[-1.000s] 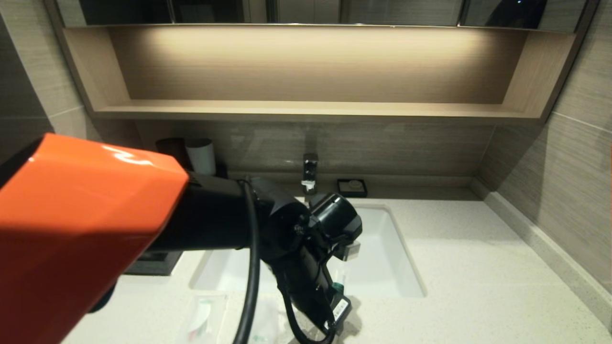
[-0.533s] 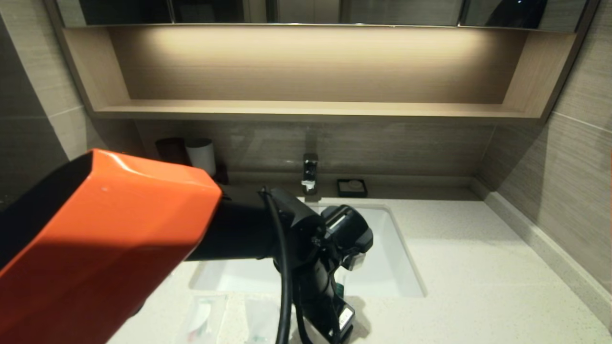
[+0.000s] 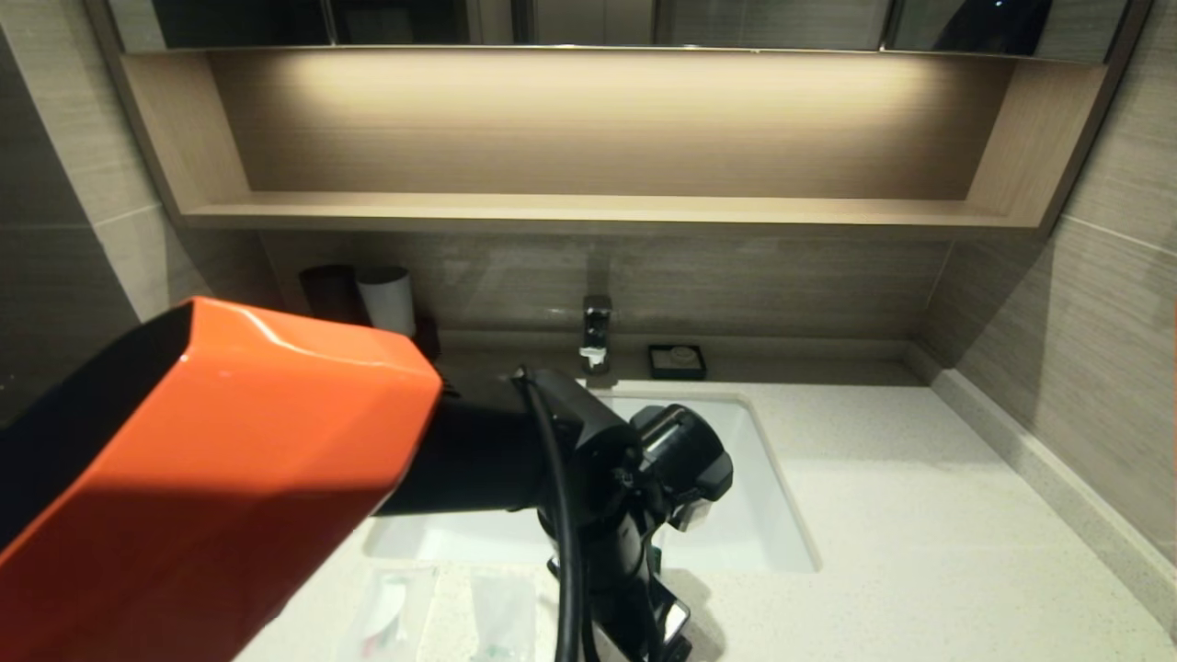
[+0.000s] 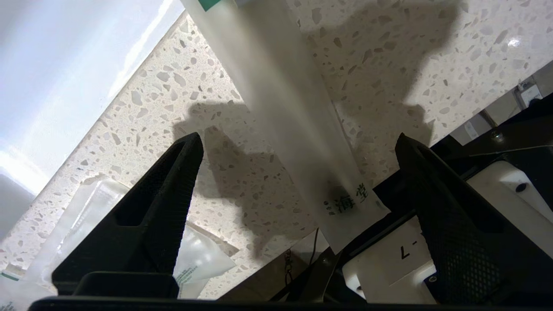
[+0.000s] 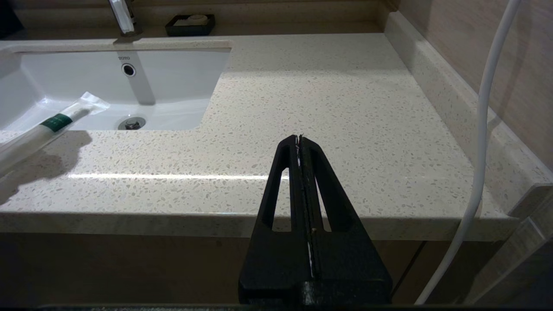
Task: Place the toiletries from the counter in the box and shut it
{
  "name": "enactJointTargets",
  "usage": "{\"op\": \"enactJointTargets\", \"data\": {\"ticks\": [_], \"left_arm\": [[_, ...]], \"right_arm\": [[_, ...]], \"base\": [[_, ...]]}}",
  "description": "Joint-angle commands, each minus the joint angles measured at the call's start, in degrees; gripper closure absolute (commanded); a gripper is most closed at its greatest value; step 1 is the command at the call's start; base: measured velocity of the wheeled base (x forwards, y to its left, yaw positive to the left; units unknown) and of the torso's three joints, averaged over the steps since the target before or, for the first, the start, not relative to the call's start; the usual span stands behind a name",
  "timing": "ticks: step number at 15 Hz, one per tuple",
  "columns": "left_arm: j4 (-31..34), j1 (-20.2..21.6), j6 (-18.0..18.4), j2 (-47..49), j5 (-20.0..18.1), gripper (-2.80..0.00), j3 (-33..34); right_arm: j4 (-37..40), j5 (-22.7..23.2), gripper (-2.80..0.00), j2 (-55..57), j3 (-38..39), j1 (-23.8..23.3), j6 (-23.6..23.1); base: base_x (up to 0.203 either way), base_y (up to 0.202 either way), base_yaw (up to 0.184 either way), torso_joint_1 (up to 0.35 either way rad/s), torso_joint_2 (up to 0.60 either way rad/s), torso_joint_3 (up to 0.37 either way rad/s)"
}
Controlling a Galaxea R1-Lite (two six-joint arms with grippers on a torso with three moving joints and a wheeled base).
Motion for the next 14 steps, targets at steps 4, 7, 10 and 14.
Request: {"op": "enactJointTargets", "data": {"ticks": [4,7,10,14], "left_arm": [[0.26,-0.06,-0.29,0.42,0.22,-2.80,0.07],[0.26,-0.06,-0.37,0.59,0.22,-2.80,0.07],[0.09,-0.06,-0.37,0.77,0.22,-2.80,0.07],[0.08,-0.15,-0.28,0.94,0.22,-2.80,0.07]], "right_arm": [[0.02,0.02,0.00,0.06,0.00,0.00,0.00],[0.05,0.02,0.00,0.06,0.00,0.00,0.00],[-0.04,0.02,0.00,0.06,0.00,0.00,0.00],[-0.04,0.02,0.00,0.06,0.00,0.00,0.00]], "base": [[0.000,0.000,0.000,0.000,0.00,0.000],[0.000,0.000,0.000,0.000,0.00,0.000],[0.000,0.000,0.000,0.000,0.00,0.000],[0.000,0.000,0.000,0.000,0.00,0.000]]}}
